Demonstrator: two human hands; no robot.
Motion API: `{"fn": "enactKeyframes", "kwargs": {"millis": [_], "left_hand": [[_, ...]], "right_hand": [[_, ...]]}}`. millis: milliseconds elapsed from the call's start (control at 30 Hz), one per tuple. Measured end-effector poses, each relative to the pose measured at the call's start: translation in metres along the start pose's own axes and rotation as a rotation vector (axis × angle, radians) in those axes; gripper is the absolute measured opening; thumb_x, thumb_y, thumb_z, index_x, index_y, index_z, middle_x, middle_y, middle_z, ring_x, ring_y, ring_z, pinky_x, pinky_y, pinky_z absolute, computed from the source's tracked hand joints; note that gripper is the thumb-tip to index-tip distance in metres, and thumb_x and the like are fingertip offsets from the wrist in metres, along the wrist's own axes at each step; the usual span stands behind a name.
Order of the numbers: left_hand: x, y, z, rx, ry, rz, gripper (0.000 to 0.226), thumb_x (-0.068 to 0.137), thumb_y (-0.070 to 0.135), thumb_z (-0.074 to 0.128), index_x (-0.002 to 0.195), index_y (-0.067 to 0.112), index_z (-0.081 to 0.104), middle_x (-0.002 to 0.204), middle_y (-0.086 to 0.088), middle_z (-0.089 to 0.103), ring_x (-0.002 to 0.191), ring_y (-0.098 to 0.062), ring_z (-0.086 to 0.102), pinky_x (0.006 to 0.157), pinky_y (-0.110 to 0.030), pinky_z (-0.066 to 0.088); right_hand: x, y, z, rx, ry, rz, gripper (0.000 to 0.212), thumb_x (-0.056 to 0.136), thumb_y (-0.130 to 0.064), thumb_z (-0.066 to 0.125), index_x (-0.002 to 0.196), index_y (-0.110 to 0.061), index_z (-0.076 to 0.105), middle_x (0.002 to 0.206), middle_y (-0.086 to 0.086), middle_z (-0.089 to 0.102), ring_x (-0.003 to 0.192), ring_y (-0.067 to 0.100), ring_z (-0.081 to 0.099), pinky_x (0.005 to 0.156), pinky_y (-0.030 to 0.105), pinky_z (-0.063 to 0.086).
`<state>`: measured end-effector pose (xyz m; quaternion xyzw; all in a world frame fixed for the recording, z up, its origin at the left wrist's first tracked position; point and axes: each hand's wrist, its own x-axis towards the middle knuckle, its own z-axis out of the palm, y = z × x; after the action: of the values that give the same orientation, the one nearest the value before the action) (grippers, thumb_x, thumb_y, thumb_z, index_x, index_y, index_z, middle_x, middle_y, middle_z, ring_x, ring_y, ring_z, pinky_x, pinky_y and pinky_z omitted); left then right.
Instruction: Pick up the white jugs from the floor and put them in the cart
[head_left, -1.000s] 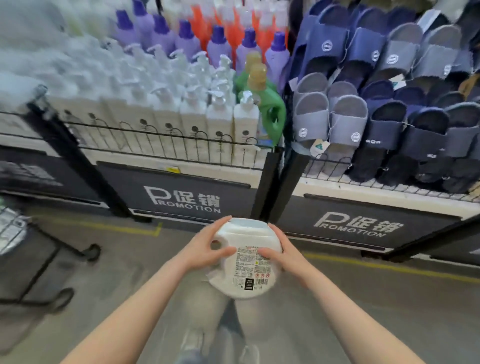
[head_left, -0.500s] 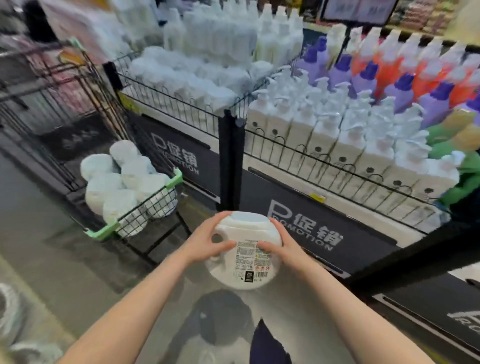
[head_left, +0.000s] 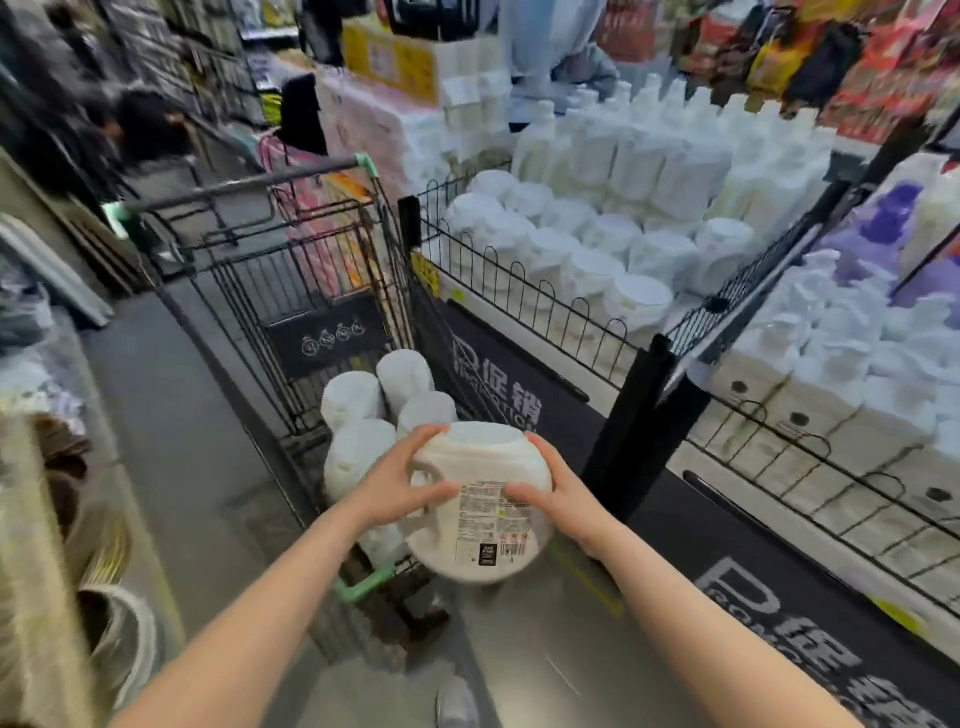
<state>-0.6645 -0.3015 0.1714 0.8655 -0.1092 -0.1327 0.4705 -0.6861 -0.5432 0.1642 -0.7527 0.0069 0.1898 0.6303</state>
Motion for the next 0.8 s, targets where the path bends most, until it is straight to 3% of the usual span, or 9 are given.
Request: {"fn": "enactKeyframes", "kwargs": {"millis": [100, 167, 267, 400, 533, 667, 733, 800], "left_hand": [[0.026, -0.018, -0.045, 0.021, 0.020, -0.041, 0.078, 0.060, 0.057, 0.071, 0.129, 0.048, 0.036, 0.135, 0.013, 0.043, 0.120, -0.009, 0.046, 0.102, -0.029, 0.038], [0.043, -0.032, -0.074, 0.037, 0.028, -0.065, 0.079, 0.067, 0.044, 0.077, 0.133, 0.043, 0.036, 0.135, 0.014, 0.043, 0.118, -0.009, 0.044, 0.096, -0.024, 0.036], [0.062, -0.050, -0.101, 0.030, 0.010, -0.073, 0.079, 0.070, 0.029, 0.079, 0.135, 0.041, 0.036, 0.132, 0.015, 0.042, 0.115, -0.008, 0.045, 0.094, -0.023, 0.037], [0.098, -0.084, -0.140, 0.034, -0.067, -0.087, 0.079, 0.069, 0.028, 0.080, 0.133, 0.045, 0.036, 0.130, 0.016, 0.041, 0.114, -0.006, 0.043, 0.087, -0.018, 0.034], [0.147, -0.115, -0.182, 0.084, -0.198, -0.033, 0.077, 0.071, 0.030, 0.079, 0.132, 0.047, 0.035, 0.130, 0.015, 0.039, 0.117, -0.007, 0.038, 0.090, -0.020, 0.031], [0.194, -0.147, -0.220, 0.111, -0.351, 0.042, 0.082, 0.066, 0.034, 0.082, 0.133, 0.044, 0.036, 0.137, 0.010, 0.040, 0.125, -0.012, 0.039, 0.101, -0.026, 0.032], [0.209, -0.160, -0.236, 0.113, -0.409, 0.071, 0.083, 0.065, 0.037, 0.082, 0.133, 0.046, 0.034, 0.140, 0.012, 0.039, 0.128, -0.011, 0.037, 0.107, -0.029, 0.031], [0.221, -0.165, -0.248, 0.120, -0.463, 0.097, 0.085, 0.065, 0.037, 0.082, 0.131, 0.047, 0.031, 0.139, 0.016, 0.037, 0.129, -0.009, 0.036, 0.109, -0.029, 0.030]], "right_hand": [[0.053, -0.019, 0.022, -0.037, -0.005, -0.002, 0.086, 0.066, -0.042, 0.078, 0.136, -0.043, 0.028, 0.131, -0.006, 0.048, 0.117, 0.015, 0.052, 0.102, 0.043, 0.045], [0.086, -0.030, 0.037, -0.050, -0.008, 0.006, 0.087, 0.065, -0.043, 0.078, 0.136, -0.043, 0.029, 0.134, -0.007, 0.047, 0.119, 0.015, 0.051, 0.102, 0.042, 0.045], [0.114, -0.039, 0.056, -0.040, -0.020, 0.005, 0.081, 0.073, -0.029, 0.076, 0.138, -0.038, 0.028, 0.132, -0.010, 0.045, 0.118, 0.013, 0.050, 0.098, 0.033, 0.047], [0.158, -0.041, 0.085, -0.012, 0.011, 0.041, 0.086, 0.072, -0.030, 0.077, 0.141, -0.037, 0.025, 0.130, -0.009, 0.047, 0.114, 0.009, 0.052, 0.086, 0.021, 0.050], [0.199, -0.043, 0.121, 0.053, 0.139, 0.087, 0.087, 0.071, -0.030, 0.077, 0.140, -0.037, 0.025, 0.136, -0.002, 0.045, 0.117, 0.014, 0.051, 0.088, 0.028, 0.051], [0.231, -0.050, 0.159, 0.068, 0.318, 0.117, 0.074, 0.073, -0.023, 0.077, 0.124, -0.051, 0.031, 0.128, -0.016, 0.044, 0.114, 0.009, 0.050, 0.093, 0.026, 0.049], [0.241, -0.055, 0.175, 0.077, 0.354, 0.122, 0.074, 0.075, -0.018, 0.076, 0.123, -0.049, 0.029, 0.123, -0.025, 0.040, 0.108, -0.001, 0.050, 0.084, 0.010, 0.048], [0.249, -0.061, 0.188, 0.074, 0.403, 0.111, 0.074, 0.074, -0.016, 0.076, 0.121, -0.051, 0.030, 0.124, -0.023, 0.038, 0.108, -0.002, 0.048, 0.076, 0.002, 0.044]]}}
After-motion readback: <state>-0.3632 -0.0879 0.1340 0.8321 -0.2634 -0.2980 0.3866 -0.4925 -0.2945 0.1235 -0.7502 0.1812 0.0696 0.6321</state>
